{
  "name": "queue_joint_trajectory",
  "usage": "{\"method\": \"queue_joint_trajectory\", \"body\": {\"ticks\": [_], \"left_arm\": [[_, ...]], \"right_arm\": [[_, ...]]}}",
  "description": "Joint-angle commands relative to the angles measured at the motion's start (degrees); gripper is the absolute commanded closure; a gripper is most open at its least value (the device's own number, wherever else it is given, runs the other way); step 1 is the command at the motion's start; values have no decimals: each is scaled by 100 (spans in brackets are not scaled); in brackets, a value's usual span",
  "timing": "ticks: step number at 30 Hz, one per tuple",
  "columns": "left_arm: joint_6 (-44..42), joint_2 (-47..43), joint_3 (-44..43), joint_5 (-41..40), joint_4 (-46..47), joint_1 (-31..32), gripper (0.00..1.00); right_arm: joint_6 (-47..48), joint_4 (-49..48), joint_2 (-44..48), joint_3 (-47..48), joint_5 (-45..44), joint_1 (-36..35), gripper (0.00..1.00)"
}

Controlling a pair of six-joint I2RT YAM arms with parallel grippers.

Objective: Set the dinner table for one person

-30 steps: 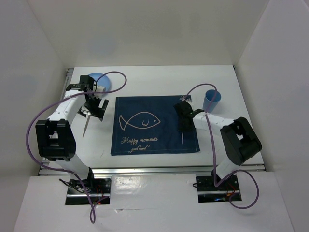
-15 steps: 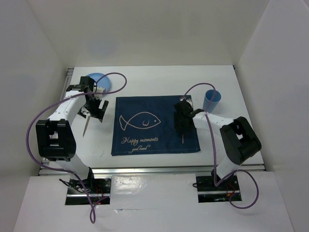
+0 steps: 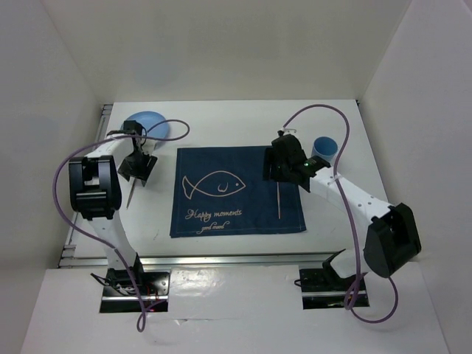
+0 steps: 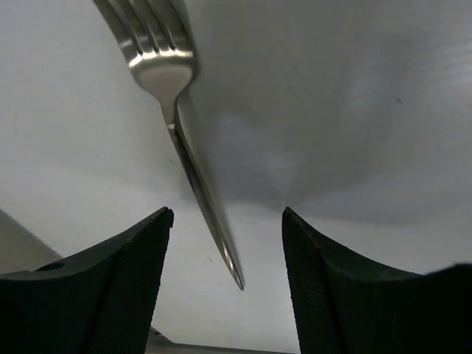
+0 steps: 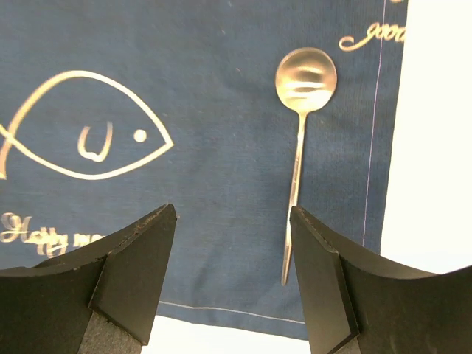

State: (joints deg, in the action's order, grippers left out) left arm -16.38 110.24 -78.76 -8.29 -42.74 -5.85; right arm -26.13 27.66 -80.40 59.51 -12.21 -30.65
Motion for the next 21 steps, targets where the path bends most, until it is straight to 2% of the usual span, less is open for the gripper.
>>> {"method": "queue_joint_trajectory", "body": {"ticks": [1, 3, 8, 11, 12, 13, 18, 21], "left_arm": [[-251, 531, -568, -41, -232, -188, 32], [-251, 692, -667, 275, -454, -241, 35], [-199, 692, -448, 144, -454, -241, 52], [-199, 841, -394, 310, -516, -294, 72], [-251, 911, -394, 485, -594, -294, 83], [-251, 1095, -455, 591, -708, -294, 100], [47, 1422, -746, 1434, -1052, -478, 100], [398, 1002, -746, 1848, -1122, -479, 100]], "right_arm": [[-59, 257, 296, 316, -150, -55, 29], [2, 310, 376, 316, -220, -107, 29], [3, 310, 613, 255, -361, -107, 29], [3, 196, 719, 255, -422, -107, 29], [3, 135, 719, 255, -423, -107, 29], [64, 134, 719, 255, -475, -107, 29], [64, 248, 719, 422, -528, -107, 29], [11, 310, 807, 422, -590, -107, 29]]}}
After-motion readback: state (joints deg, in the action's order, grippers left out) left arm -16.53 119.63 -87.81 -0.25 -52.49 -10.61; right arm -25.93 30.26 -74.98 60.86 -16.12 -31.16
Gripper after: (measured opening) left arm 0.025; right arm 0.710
